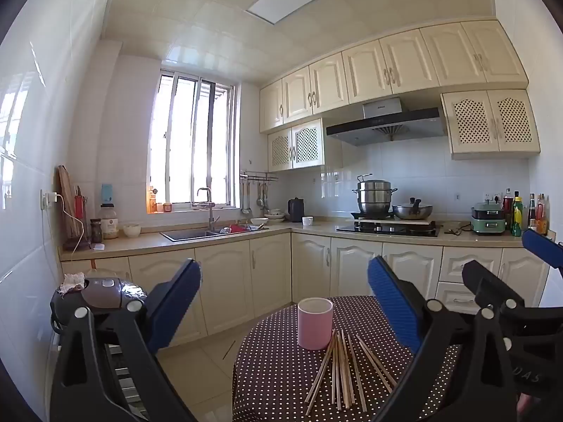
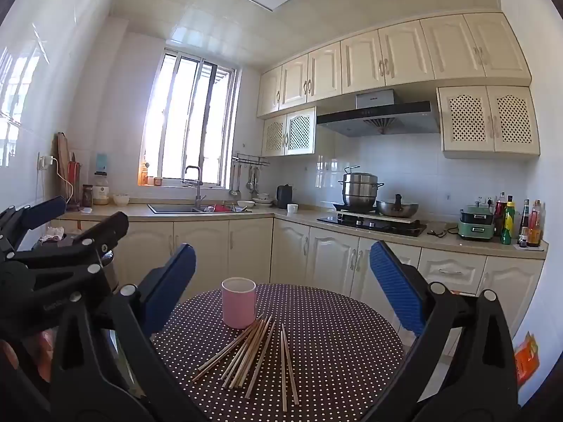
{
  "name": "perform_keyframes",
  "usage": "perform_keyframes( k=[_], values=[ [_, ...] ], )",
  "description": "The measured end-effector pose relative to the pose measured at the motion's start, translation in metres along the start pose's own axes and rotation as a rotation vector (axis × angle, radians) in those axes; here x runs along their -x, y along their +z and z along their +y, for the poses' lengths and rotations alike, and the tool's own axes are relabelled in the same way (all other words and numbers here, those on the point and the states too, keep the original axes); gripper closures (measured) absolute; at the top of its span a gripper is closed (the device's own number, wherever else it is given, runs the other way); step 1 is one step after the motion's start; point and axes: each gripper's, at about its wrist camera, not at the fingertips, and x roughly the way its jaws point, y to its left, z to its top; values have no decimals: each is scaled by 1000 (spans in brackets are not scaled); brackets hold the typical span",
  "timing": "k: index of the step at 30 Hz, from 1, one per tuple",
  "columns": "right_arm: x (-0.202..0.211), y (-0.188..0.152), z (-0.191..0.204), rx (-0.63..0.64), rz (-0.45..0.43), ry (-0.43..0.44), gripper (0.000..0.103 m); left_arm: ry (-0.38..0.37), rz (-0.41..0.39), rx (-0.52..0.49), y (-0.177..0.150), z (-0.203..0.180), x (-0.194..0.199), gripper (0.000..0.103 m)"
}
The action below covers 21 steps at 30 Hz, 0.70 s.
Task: Organize utensils
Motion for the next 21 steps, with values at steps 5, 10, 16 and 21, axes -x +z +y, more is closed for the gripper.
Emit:
perform_keyframes(
  k=[5,10,16,21],
  values=[
    [0,0,0,-4,-1,2,6,2,2,-3,0,0,0,9],
    [-1,0,0,-6,3,2,6,0,5,-2,0,0,0,9],
    [-2,-4,2,-7,5,2,6,-1,5,-1,0,0,0,9],
    [-2,-2,3,-12,11,3,6,0,5,-1,0,0,0,9]
  ],
)
